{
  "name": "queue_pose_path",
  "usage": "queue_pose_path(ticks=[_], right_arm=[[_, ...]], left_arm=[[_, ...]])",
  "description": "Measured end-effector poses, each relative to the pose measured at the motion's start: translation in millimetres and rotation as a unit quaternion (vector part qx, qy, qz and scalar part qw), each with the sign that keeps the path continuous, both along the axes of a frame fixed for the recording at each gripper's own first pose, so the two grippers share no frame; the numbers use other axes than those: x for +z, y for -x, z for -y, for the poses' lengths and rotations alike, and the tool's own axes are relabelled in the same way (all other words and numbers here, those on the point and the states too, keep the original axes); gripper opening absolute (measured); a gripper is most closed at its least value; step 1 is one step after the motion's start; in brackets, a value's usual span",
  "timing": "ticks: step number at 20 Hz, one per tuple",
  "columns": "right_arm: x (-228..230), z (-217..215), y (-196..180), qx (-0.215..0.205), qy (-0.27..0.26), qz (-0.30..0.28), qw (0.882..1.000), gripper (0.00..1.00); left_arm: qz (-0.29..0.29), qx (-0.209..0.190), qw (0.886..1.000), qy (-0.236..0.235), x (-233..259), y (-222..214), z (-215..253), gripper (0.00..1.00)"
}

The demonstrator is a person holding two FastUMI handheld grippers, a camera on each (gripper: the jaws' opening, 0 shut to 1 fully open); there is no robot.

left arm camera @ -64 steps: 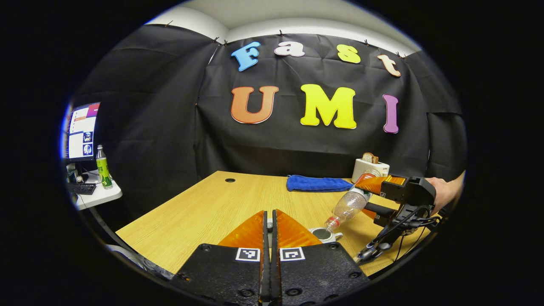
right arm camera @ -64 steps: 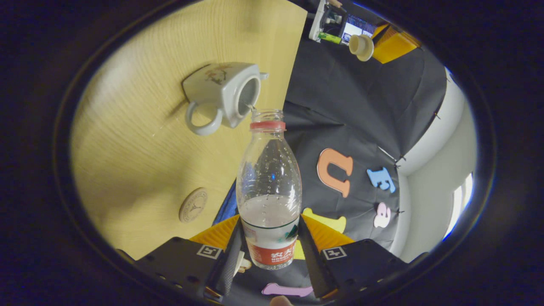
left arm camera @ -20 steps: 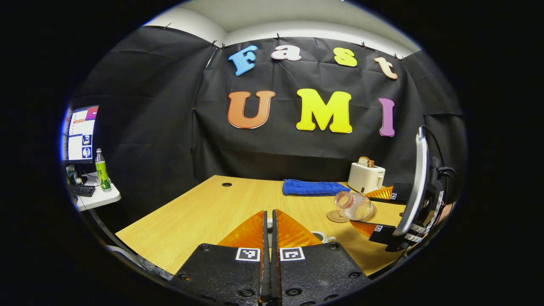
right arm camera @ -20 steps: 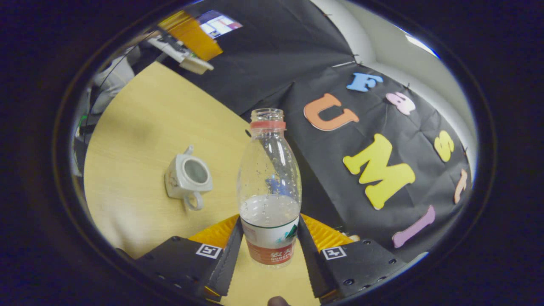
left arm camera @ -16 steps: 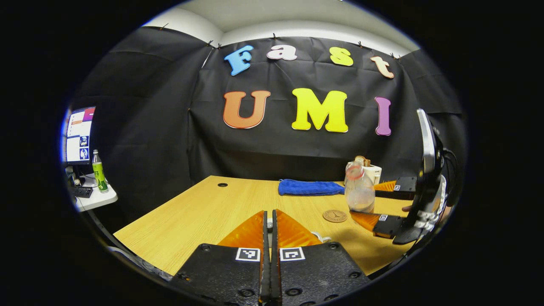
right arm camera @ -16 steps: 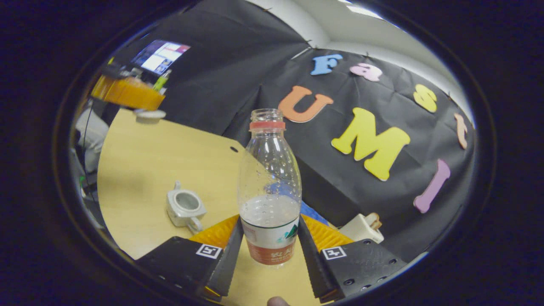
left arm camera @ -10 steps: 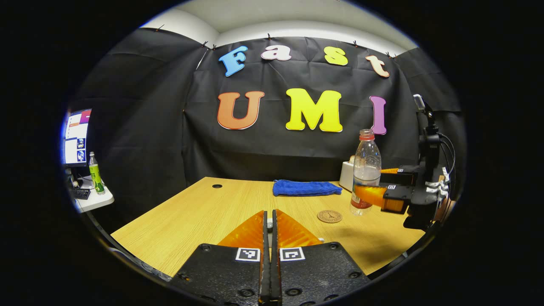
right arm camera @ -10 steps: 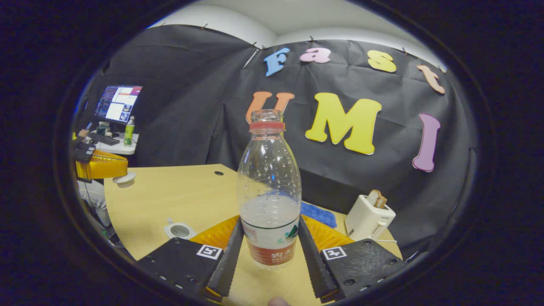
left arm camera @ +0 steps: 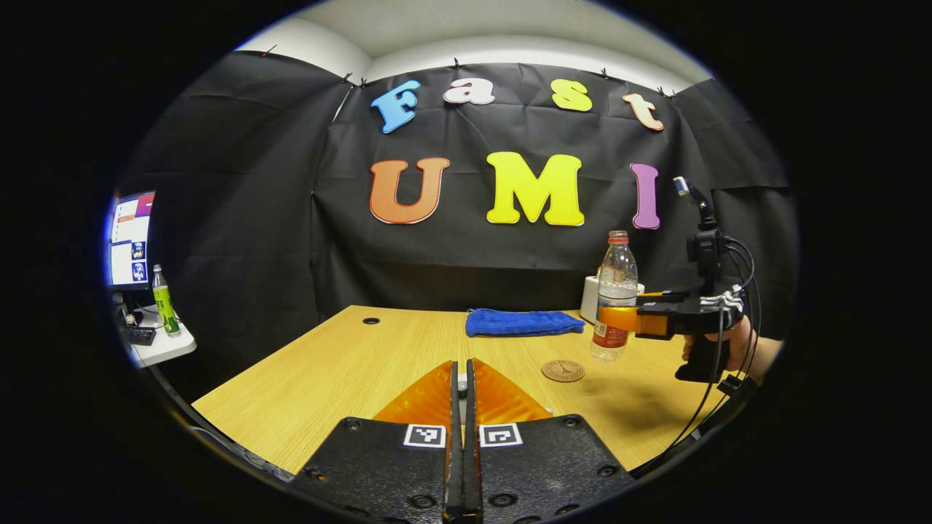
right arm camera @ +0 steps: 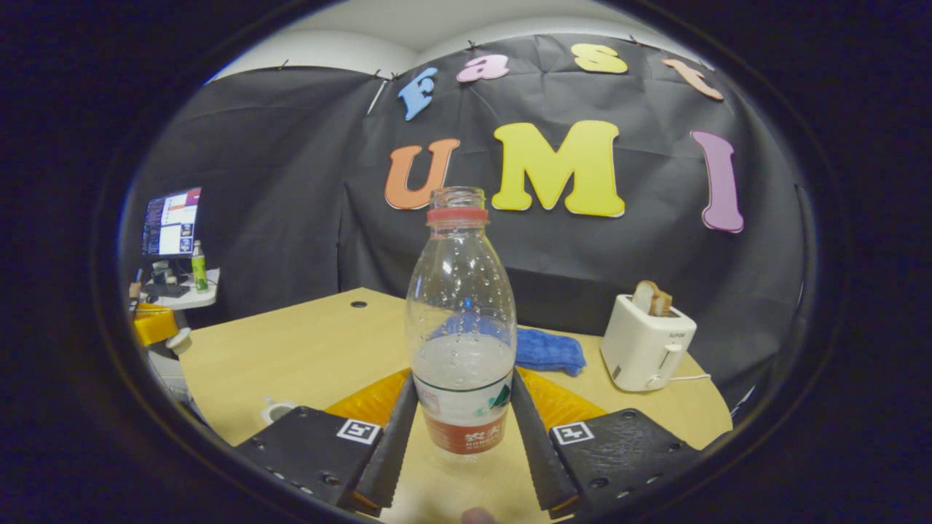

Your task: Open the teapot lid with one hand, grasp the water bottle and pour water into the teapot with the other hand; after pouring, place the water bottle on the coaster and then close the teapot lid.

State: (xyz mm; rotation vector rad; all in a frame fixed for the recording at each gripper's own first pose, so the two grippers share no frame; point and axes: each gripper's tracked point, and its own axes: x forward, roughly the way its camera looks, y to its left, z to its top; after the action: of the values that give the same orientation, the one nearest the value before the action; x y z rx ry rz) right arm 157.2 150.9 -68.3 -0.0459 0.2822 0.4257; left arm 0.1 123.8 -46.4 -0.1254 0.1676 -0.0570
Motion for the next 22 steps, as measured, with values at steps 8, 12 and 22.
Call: queue_pose_path(ticks=[8,12,22], right_arm=[[-52.6,-16.7,-63.6,-0.017,-0.026,-0.02,0.999,0.71],[-73.0,-24.0,-69.2,-0.016,-0.029,-0.034,0.999,0.71],[-88.9,-23.1,-72.6,-0.027,-0.034,-0.042,0.998,0.77]], left_arm=[[-0.002,0.004,1.0,-0.004,-1.4,0.9,-4.1,0.03],[-0.007,0.008,1.0,-0.004,-5.1,-0.4,-7.6,0.03],[-0.009,0.01,1.0,-0.003,-5.7,-1.8,-8.8,0.03]])
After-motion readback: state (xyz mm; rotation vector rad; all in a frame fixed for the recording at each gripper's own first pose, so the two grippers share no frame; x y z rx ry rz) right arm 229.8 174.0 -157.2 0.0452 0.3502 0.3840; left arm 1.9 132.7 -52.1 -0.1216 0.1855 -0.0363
